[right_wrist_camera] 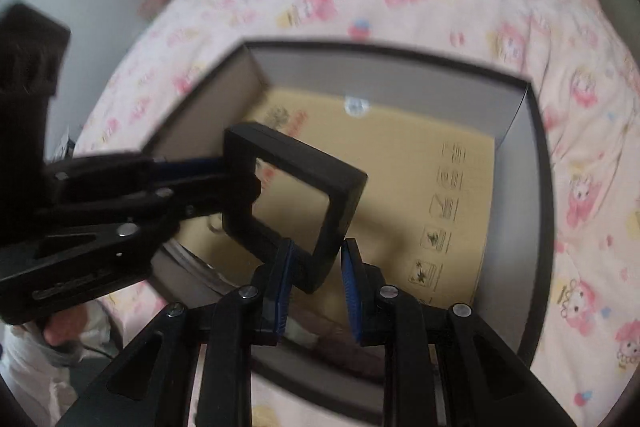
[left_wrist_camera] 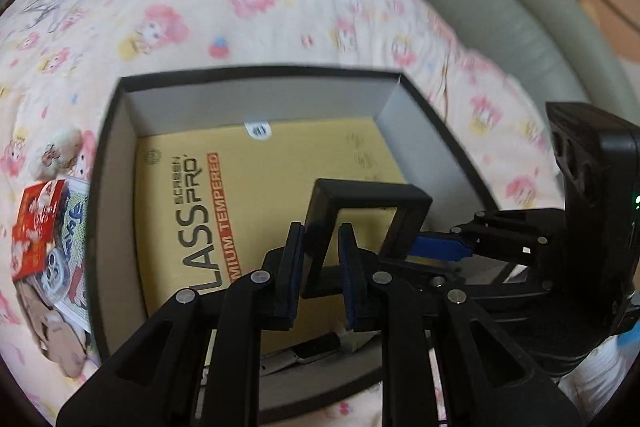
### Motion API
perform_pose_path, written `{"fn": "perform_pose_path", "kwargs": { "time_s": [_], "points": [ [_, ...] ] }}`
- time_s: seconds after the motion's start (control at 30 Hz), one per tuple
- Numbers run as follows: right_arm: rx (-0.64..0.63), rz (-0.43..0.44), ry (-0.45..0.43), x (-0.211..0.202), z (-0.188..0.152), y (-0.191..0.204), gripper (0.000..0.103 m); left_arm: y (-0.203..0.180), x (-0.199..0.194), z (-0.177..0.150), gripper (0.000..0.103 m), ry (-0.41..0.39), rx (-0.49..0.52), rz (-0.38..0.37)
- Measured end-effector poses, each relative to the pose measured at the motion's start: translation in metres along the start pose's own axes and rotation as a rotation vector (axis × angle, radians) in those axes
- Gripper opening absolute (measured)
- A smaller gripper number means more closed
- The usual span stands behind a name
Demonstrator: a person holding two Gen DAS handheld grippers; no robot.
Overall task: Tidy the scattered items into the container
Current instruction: 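Carry the small black square frame in the left gripper toward the black box, then lower the black frame into the box and open the left gripper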
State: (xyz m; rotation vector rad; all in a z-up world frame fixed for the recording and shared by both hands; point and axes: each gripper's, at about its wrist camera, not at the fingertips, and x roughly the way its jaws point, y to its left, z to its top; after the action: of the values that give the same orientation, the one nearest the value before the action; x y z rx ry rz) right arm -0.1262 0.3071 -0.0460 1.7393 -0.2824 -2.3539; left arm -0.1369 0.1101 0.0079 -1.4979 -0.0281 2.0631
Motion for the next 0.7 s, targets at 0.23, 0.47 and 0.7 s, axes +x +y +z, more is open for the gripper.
{"fn": "perform_pose_path", "kwargs": {
  "time_s": [0.23, 0.47, 0.7],
  "points": [
    [0.033, 0.000, 0.059, 0.026, -0.007, -0.017, 0.022, -0.001, 0.033, -0.010, 0.016, 0.141, -0.008, 0.005],
    [0.037, -0.006, 0.035, 0.015, -0.009, -0.021, 0.022, 0.002, 0.041, -0.018, 0.016, 0.213, -0.068, -0.052],
    [0.024, -0.070, -0.043, -0.009, -0.005, -0.023, 0.022, -0.005, 0.036, -0.020, 0.016, 0.229, -0.082, 0.004]
  ]
}}
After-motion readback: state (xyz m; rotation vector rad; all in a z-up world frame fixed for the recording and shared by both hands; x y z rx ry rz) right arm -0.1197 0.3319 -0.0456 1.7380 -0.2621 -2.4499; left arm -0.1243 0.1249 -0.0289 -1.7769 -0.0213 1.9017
